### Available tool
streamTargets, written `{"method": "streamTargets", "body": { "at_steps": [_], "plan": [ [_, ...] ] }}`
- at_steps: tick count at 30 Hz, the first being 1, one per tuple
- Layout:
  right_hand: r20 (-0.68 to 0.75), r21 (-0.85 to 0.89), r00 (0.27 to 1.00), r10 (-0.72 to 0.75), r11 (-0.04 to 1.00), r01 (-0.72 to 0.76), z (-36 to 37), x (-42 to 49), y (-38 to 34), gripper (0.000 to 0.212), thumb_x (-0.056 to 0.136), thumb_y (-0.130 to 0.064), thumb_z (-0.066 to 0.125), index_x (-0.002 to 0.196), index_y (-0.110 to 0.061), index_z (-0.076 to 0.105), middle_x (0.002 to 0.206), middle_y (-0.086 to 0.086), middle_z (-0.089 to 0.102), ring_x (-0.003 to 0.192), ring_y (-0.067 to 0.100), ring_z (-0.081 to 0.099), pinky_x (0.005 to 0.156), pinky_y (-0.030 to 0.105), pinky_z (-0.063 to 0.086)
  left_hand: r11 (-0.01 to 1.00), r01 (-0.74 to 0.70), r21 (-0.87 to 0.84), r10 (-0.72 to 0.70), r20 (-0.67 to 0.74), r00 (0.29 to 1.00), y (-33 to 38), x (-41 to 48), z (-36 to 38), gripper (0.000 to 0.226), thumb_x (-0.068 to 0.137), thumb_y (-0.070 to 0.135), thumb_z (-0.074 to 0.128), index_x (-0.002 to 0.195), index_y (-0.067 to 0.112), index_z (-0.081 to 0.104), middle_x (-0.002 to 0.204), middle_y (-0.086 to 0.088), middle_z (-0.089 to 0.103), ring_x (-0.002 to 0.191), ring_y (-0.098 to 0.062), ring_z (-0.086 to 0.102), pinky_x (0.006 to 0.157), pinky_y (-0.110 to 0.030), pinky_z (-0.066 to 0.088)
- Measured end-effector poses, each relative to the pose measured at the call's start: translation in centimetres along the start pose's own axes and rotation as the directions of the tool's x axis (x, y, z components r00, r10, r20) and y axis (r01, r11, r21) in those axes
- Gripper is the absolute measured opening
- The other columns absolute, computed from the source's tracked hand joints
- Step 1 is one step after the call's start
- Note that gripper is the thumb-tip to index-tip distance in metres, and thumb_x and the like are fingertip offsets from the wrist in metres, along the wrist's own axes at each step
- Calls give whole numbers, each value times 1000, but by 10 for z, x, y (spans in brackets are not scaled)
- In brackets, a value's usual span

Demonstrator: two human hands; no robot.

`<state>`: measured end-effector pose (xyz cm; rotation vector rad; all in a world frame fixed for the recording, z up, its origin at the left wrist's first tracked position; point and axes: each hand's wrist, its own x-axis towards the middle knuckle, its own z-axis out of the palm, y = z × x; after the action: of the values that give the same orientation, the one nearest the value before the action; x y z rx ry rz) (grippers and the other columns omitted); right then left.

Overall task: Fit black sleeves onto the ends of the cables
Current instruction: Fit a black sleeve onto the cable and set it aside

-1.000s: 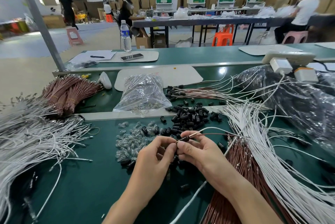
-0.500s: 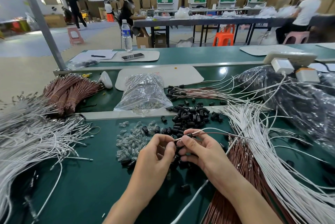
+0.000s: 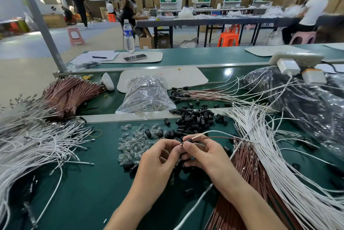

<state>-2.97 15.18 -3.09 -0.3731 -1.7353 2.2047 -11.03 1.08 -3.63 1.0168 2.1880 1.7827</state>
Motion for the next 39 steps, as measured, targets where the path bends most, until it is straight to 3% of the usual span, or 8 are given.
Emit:
{"method": "streamTargets", "body": {
  "at_steps": [3,8,12,15,21,27,33,39],
  "plan": [
    [-30,-9,999,-31,999,30,0,0,-1,19,79,-38,77,95,-28,76,95,11,78,79,16,71,70,27,60,999,-7,34,8,-20,1000,-1,0,0,8,96,29,66,91,34,70,75,15,68,61,1,54,59,-14,44],
    [-93,117,994,-57,991,68,-3,2,-2,16,75,-32,78,91,-29,77,99,13,77,84,20,74,71,25,59,999,15,36,-14,-20,1000,-4,0,1,14,97,30,65,91,41,68,71,14,65,58,1,51,56,-13,43],
    [-54,46,997,-59,997,62,-2,1,0,23,79,-19,79,97,-32,74,101,11,77,93,20,75,75,24,58,999,23,21,-23,-20,1000,-4,0,1,9,97,31,66,91,36,71,74,14,68,60,0,54,59,-14,44],
    [-79,46,994,-73,996,77,-4,1,0,23,78,-20,79,97,-33,74,97,8,77,91,19,75,75,25,59,999,46,-8,-46,-1,999,-4,0,0,8,96,32,65,99,34,73,75,18,69,64,0,57,61,-14,46],
    [-106,53,991,-81,995,87,-8,3,1,24,77,-25,80,98,-35,75,90,3,76,83,16,73,74,27,59,995,101,-23,-101,12,995,-8,3,-3,15,99,30,61,94,37,73,79,12,72,72,-9,67,73,-34,58],
    [-112,-9,990,-91,996,91,-8,3,2,23,79,-26,79,99,-37,75,83,-3,72,76,12,69,71,25,58,994,98,-46,-97,31,995,-8,4,-4,14,98,35,61,95,45,70,80,8,72,73,-15,67,73,-33,58],
    [-92,-77,991,-99,993,92,-8,2,2,23,88,-18,76,103,-35,73,80,-6,70,72,10,66,72,28,59,977,174,-122,-169,57,984,-7,6,-5,18,98,26,64,92,41,72,79,7,72,69,-8,65,67,-22,55],
    [-91,-147,990,-108,985,93,-8,2,2,27,89,-14,75,112,-26,70,83,-3,73,71,12,68,69,26,59,947,253,-198,-238,94,967,-5,8,-7,10,98,18,64,95,21,73,76,7,71,69,-8,65,65,-19,54]
  ]
}}
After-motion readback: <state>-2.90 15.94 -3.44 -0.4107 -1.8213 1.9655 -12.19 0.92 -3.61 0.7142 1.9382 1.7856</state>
